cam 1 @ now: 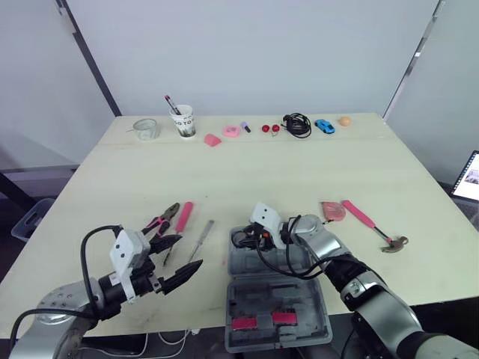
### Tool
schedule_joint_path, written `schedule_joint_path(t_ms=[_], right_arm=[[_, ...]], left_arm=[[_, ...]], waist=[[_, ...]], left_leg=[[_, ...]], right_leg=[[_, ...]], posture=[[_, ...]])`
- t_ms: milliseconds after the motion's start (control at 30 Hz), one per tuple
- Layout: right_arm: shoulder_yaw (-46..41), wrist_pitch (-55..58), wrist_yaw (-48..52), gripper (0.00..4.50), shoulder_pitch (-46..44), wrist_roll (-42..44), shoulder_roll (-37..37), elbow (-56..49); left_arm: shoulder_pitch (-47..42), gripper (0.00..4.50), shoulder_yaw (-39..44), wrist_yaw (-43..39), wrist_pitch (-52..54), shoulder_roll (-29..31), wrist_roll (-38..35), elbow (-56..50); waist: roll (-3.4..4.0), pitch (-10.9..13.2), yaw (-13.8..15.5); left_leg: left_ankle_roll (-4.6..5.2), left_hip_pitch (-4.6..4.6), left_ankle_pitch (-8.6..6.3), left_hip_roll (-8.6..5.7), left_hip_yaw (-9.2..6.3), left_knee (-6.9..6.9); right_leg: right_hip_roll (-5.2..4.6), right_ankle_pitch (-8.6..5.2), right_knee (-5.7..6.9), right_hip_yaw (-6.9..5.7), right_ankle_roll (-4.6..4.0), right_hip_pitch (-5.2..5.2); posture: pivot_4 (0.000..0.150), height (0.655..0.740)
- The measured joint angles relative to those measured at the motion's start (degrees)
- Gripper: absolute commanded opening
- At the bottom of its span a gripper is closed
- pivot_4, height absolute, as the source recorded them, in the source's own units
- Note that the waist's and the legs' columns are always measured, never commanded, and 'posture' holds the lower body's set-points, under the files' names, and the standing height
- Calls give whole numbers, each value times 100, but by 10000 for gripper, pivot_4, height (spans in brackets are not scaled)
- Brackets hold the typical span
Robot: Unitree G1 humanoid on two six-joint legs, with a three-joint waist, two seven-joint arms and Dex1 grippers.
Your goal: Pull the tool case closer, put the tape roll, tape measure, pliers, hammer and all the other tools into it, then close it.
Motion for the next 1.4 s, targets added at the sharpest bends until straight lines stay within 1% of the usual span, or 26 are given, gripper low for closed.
schedule_joint_path(t_ms=[133, 267, 333, 433, 533, 633, 700, 767, 833, 967, 1033, 1067, 1100, 1167, 1200, 1233, 1267, 1300, 1333, 1400], right_arm=[[-45, 53, 18, 18663, 19, 135, -2, -97], [-185, 64, 38, 18663, 55, 314, -29, -482], [-298, 88, 39, 18663, 77, 457, -120, -899], [-646, 221, -30, 18663, 335, 806, -264, -1868], [-1027, 240, -35, 18663, 946, 1248, -504, -2746], [-1227, 242, -121, 18663, 1639, 1451, -790, -3231], [-1390, 232, -222, 18663, 1903, 1533, -901, -3439], [-1667, 182, -392, 18663, 2389, 1648, -1127, -3891], [-2081, 70, -523, 18663, 2961, 1778, -1412, -4142], [-2457, 50, -573, 18663, 3412, 2000, -1664, -4404], [-2854, -58, -481, 18663, 4015, 2304, -1912, -4645], [-2960, -71, -463, 18663, 4145, 2350, -1973, -4647], [-3279, -85, -421, 18663, 4488, 2515, -2086, -4648], [-3643, -170, -386, 23630, 4944, 2679, -2191, -4653], [-3863, -312, -387, 26618, 5315, 2742, -2203, -4674], [-3958, -365, -385, 29741, 5499, 2762, -2204, -4666], [-4063, -460, -382, 34614, 5721, 2807, -2201, -4673], [-4263, -640, -373, 41496, 6145, 2873, -2153, -4673], [-4306, -672, -373, 44148, 6250, 2883, -2136, -4669], [-4472, -889, -370, 44148, 6753, 2929, -2030, -4665]], left_arm=[[-87, 45000, -36, -19, -11, -1, 5, 20], [-162, 45000, -85, -55, -64, -8, 8, 136], [-218, 45000, -102, -68, -101, -21, 1, 191], [-244, 45000, -12, -75, -216, -102, -14, 330], [-195, 45000, 91, -74, -383, -222, -19, 484], [-110, 45000, 220, -77, -465, -295, -69, 569], [-99, 45000, 310, -76, -502, -314, -117, 612], [-30, 45000, 388, -63, -616, -401, -115, 671], [245, 45000, 474, -65, -706, -492, -109, 744], [408, 45000, 507, -110, -851, -552, -100, 861], [610, 45000, 658, -138, -1005, -619, -106, 999], [657, 45000, 721, -141, -1035, -640, -107, 1047], [816, 45000, 797, -161, -1111, -661, -98, 1193], [959, 45000, 892, -192, -1214, -702, -87, 1313], [1011, 45000, 955, -191, -1277, -734, -85, 1393], [1033, 45000, 1005, -182, -1321, -753, -87, 1417], [1067, 45000, 1041, -173, -1344, -769, -87, 1452], [1113, 45000, 1146, -161, -1412, -813, -86, 1536], [1137, 45000, 1172, -153, -1442, -815, -86, 1566], [1218, 45000, 1204, -145, -1493, -849, -88, 1625]], waist=[[2, 2, 1], [3, 5, 3], [3, 5, 4], [0, 3, 17], [-4, 1, 40], [-8, 0, 38], [-9, 0, 38], [-13, -3, 50], [-23, -9, 55], [-25, -10, 57], [-27, -11, 76], [-28, -12, 89], [-27, -11, 115], [-32, -13, 159], [-33, -14, 182], [-35, -15, 194], [-34, -14, 202], [-32, -14, 212], [-31, -14, 212], [-25, -11, 195]], left_leg=[[0, -3, 0, 0, 0, 0], [0, -7, 0, 0, -1, 0], [0, -8, 0, 1, -1, -1], [0, -9, 0, 2, -2, -7], [0, -11, -1, 1, -1, -14], [1, -16, -1, 1, -1, -18], [1, -14, -1, 1, 0, -18], [1, -12, -1, 1, 0, -22], [1, -11, -1, 0, 3, -41], [1, -8, -1, 2, 2, -48], [2, -8, -1, 3, 3, -55], [2, -8, -2, 2, 5, -57], [4, -9, -2, 0, 9, -57], [5, -9, -3, 0, 11, -56], [5, -6, -4, 1, 8, -56], [4, -5, -4, 1, 4, -56], [4, -5, -3, 3, 4, -55], [4, -4, -4, 4, 3, -55], [3, -2, -4, 6, 3, -55], [0, 0, -6, 10, 6, -55]], right_leg=[[0, 0, 0, 0, 0, -1], [0, 0, -3, -1, 0, -3], [-1, 0, -5, -1, 1, -3], [-2, 1, -13, -4, 1, -2], [-5, 1, -26, -6, 1, 0], [-5, 1, -39, -6, 2, 0], [-5, 1, -38, -5, 2, 0], [-5, 0, -41, -4, 2, 0], [-4, 1, -58, -4, 2, 1], [1, 0, -64, -5, 2, 1], [2, 0, -73, -5, 2, 2], [2, -1, -77, -4, 2, 2], [-1, -1, -80, -2, 3, 2], [-1, -1, -82, 0, 4, 1], [-2, -2, -82, -2, 6, 0], [-2, -3, -82, -5, 6, 1], [-2, -4, -82, -5, 8, 0], [-4, -13, -81, -4, 24, 1], [-4, -14, -81, -4, 26, 1], [-13, -16, -81, -3, 30, 0]], posture=[[1500, 7400], [1500, 7400], [1500, 7400], [1500, 7400], [1500, 7400], [1500, 7400], [1500, 7400], [1500, 7400], [1500, 7400], [1500, 7400], [1500, 7400], [1500, 7400], [1500, 7400], [1500, 7400], [1500, 7400], [1500, 7400], [1500, 7400], [1500, 7400], [1500, 7400], [1500, 7400]])
